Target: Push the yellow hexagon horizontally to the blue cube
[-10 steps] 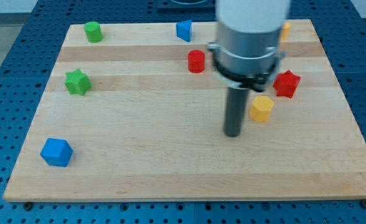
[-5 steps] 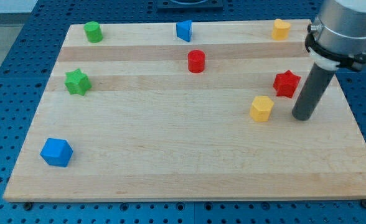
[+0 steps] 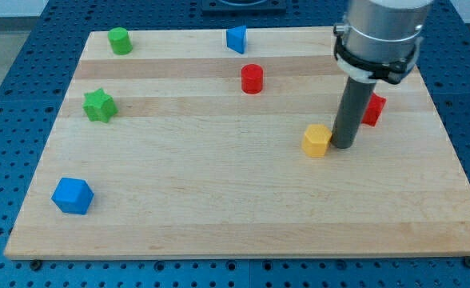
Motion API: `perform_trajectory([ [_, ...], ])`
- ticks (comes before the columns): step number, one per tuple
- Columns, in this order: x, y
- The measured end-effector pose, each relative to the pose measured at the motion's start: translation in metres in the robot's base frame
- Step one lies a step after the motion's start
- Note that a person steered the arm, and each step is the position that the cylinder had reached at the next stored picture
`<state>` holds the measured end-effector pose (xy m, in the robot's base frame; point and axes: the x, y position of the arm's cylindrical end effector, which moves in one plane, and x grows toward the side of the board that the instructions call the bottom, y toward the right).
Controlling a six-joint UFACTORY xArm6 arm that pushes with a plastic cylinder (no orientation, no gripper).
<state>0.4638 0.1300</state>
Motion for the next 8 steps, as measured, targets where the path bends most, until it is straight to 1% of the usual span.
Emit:
perform_trajectory([
  [2, -0.016, -0.035],
  [4, -0.020, -0.057],
  [5, -0.019, -0.067],
  [8, 0.004, -0.094],
])
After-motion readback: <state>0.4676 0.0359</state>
